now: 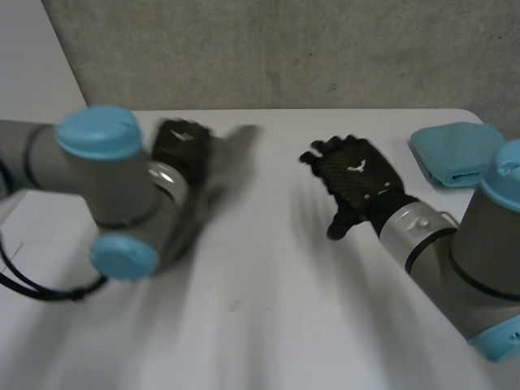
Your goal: Fold the laundry.
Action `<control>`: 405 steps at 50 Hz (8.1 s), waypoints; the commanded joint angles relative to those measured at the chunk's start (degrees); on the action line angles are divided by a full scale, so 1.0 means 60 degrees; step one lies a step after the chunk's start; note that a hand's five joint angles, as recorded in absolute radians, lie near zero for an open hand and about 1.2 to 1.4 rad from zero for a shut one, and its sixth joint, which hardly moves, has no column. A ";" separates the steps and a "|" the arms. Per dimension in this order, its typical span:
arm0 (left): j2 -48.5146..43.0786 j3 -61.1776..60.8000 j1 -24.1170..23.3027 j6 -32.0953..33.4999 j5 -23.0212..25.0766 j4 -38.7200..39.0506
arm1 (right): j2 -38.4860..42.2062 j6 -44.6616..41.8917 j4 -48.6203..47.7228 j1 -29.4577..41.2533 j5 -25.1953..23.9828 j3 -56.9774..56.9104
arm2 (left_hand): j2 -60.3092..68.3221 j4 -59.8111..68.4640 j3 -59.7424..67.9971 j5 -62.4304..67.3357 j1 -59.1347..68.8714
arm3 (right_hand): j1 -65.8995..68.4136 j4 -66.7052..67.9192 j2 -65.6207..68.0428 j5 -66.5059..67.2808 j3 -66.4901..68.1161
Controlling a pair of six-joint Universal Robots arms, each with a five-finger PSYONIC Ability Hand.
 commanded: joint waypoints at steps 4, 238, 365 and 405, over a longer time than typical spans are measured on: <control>0.0048 -0.0893 -0.1872 -0.0734 0.0437 -0.1070 | 0.0020 -0.0040 0.0039 -0.0579 0.0826 -0.0450 | -0.7272 -0.7449 -0.7367 -0.6719 -0.6275 | -0.0256 -0.0541 -0.0403 -0.0649 -0.0361; 0.3019 -0.0059 -0.0862 -0.1525 -0.0794 -0.2899 | -0.0755 -0.3160 0.3656 -0.2586 -0.0287 -0.2616 | 0.2094 0.1917 0.2000 0.2648 0.3091 | 1.1411 1.1125 1.1263 1.1017 1.1306; 0.3094 -0.7793 0.3094 -0.0455 0.0305 0.1215 | 0.1294 -0.1754 0.0347 -0.1766 0.0314 0.0897 | -0.4606 -0.4783 -0.4700 -0.4052 -0.3609 | 1.1411 1.1125 1.1263 1.1017 1.1306; 0.6885 -0.5274 0.3123 0.1243 0.0349 -0.0849 | -0.1620 -0.3394 0.3128 -0.2263 0.0401 -0.0947 | 0.2094 0.1917 0.2000 0.2648 0.3091 | 1.1411 1.1125 1.1263 1.1017 1.1306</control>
